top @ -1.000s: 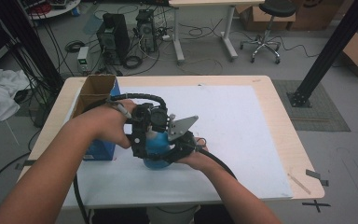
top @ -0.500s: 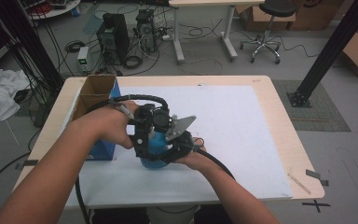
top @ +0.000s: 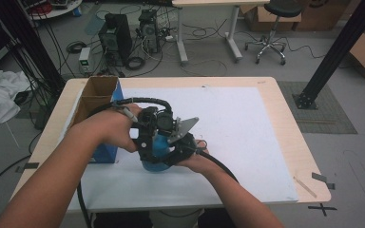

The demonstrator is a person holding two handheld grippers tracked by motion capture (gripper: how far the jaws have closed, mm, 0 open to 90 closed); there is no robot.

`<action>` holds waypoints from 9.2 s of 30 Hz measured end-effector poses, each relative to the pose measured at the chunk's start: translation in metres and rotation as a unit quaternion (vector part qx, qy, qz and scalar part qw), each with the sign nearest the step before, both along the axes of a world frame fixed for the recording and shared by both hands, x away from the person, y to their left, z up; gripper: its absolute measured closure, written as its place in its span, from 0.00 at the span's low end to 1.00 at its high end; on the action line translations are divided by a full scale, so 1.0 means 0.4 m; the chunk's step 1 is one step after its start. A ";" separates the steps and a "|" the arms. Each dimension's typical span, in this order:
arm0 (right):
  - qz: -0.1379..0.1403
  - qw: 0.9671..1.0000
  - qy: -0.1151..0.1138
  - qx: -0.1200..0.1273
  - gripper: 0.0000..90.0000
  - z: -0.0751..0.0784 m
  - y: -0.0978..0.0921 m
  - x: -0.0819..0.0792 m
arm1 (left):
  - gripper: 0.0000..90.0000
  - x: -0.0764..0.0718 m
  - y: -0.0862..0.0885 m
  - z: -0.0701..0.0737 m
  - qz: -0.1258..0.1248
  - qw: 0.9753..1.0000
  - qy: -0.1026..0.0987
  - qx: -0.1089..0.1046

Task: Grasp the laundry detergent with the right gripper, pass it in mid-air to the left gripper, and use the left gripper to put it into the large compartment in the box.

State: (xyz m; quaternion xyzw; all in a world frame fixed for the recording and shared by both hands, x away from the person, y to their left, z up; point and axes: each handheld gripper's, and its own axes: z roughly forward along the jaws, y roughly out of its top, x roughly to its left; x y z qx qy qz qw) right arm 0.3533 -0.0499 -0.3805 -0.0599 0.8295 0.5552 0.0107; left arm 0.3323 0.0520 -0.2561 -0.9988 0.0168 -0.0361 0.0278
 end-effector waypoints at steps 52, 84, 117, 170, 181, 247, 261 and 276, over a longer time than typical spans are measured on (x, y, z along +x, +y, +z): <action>-0.001 1.000 0.007 0.001 0.53 0.007 0.002 0.002 | 0.34 -0.010 -0.008 -0.003 0.010 0.999 -0.031 0.008; -0.018 1.000 -0.002 0.007 0.49 0.022 0.005 -0.008 | 0.44 -0.007 -0.001 0.021 0.008 0.999 -0.029 0.012; -0.030 0.999 0.039 -0.016 0.06 0.047 -0.054 0.001 | 0.43 0.007 0.012 0.059 0.029 0.999 -0.027 0.016; -0.015 0.898 -0.036 -0.438 0.00 0.232 -0.299 -0.012 | 0.43 0.169 0.226 0.369 0.457 0.889 0.018 -0.029; -0.004 0.893 -0.046 -0.447 0.00 0.237 -0.307 -0.023 | 0.43 0.187 0.312 0.426 0.552 0.833 0.011 -0.035; -0.012 0.892 -0.052 -0.449 0.00 0.235 -0.332 -0.017 | 0.43 0.218 0.487 0.002 0.682 0.731 0.009 -0.011; -0.016 0.892 -0.051 -0.448 0.00 0.230 -0.336 -0.015 | 0.43 0.232 0.481 -0.047 0.684 0.729 0.005 -0.018; -0.022 0.892 -0.046 -0.450 0.01 0.225 -0.350 -0.014 | 0.43 0.240 0.485 -0.084 0.689 0.725 0.005 -0.016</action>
